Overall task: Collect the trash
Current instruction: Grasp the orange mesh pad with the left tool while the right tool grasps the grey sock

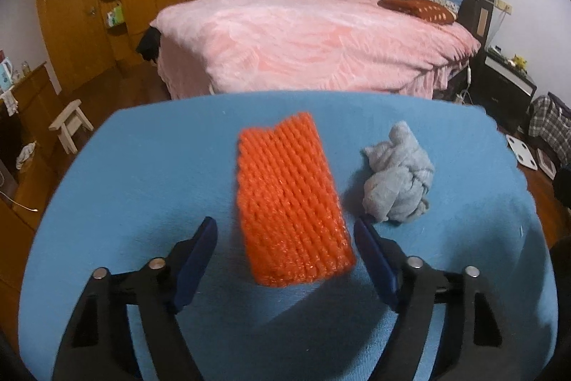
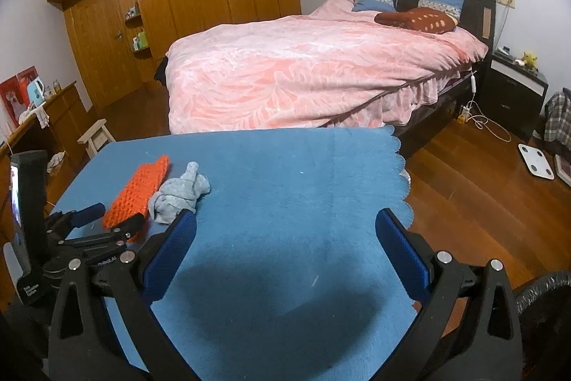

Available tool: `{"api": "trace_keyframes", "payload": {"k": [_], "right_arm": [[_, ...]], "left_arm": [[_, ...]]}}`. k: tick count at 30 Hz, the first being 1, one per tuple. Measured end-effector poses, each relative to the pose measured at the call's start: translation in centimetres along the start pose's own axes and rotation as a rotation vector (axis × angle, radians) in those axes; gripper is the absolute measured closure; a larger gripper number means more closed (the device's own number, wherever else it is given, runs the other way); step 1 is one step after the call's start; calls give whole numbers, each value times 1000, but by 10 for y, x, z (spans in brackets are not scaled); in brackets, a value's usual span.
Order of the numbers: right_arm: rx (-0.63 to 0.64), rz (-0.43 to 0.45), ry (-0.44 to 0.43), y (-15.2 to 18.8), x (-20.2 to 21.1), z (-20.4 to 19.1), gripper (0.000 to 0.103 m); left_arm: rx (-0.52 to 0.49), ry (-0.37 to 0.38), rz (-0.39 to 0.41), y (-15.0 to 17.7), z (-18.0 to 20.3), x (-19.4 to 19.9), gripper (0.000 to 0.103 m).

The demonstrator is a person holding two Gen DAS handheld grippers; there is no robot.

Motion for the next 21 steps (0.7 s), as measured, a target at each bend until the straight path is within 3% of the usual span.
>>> {"api": "trace_keyframes", "payload": {"k": [3, 5, 7, 10, 21], "right_arm": [[2, -5, 1, 1, -3, -1, 5], [4, -8, 0, 1, -4, -3, 5], [7, -11, -2, 1, -5, -6, 5], [11, -12, -8, -1, -7, -11, 5], [36, -10, -52, -12, -23, -44, 5]], "left_arm": [[-1, 20, -41, 3, 2, -7, 45], [5, 27, -40, 2, 0, -8, 52], [12, 32, -34, 1, -1, -7, 68], [21, 44, -14, 1, -3, -3, 79], [52, -3, 50, -4, -38, 19, 82]]}}
Point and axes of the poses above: each gripper's, at about its wrist camera, not at the fingertips, and x roughly against the way its jaws point, z to its right, y to its underside, the point moved 5 cm from there along -x, roughly the way its jaws point, and after that the axes turned 6 degrees about x, right-handed, at the moved point
